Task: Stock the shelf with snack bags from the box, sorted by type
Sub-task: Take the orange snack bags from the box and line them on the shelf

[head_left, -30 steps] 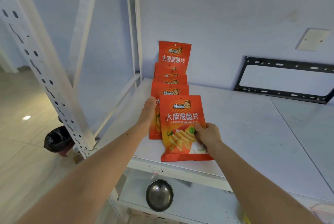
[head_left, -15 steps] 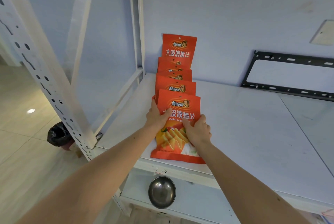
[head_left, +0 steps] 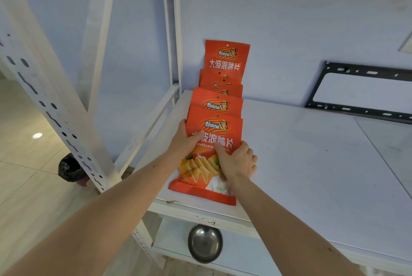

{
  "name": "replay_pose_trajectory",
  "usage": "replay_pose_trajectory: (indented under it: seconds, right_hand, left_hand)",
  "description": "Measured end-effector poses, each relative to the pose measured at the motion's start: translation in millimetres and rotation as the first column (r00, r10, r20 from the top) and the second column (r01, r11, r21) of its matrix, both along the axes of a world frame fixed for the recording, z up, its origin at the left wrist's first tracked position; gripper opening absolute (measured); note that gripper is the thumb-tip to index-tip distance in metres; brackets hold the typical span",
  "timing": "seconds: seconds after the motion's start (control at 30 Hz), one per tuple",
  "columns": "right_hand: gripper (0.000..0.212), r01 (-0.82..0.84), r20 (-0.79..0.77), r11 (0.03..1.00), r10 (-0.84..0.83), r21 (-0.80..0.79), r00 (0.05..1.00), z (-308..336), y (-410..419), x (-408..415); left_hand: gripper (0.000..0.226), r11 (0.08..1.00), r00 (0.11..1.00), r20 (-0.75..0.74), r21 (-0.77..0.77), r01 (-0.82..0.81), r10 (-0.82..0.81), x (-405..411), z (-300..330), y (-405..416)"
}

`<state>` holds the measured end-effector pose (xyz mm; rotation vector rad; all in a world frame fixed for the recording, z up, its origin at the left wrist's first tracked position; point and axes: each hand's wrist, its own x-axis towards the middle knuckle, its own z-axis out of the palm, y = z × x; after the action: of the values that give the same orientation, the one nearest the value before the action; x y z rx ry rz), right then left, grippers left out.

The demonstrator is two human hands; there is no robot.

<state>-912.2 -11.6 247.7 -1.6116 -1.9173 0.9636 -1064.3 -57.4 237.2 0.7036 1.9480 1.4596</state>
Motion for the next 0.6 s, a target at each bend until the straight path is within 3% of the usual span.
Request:
replay_pose_trajectory:
  seconds: [0.13, 0.23, 0.4, 0.6]
  right_hand:
    - [0.105, -0.045, -0.163, 0.995, 0.03, -0.091, 0.986, 1, 15, 1]
    - [0.091, -0.095, -0.212, 0.986, 0.065, -0.136, 0.975, -4, 19, -6]
    - [0.064, -0.13, -0.09, 0.989, 0.124, -0.069, 0.988, 1, 12, -12]
    - [0.076, -0.117, -0.119, 0.99, 0.106, -0.085, 0.987, 2, 15, -9]
  left_hand:
    - [0.083, 0.999, 0.999, 0.033, 0.013, -0.033, 0.032, 0, 4, 1]
    - [0.079, 1.0, 1.0, 0.022, 0.008, -0.008, 0.008, -2, 8, 0]
    - [0.067, 1.0, 1.0, -0.001, 0.027, 0.007, -0.007, -11, 3, -4]
    - [0.075, 0.999, 0.998, -0.068, -0.032, 0.001, -0.003, -11, 6, -6]
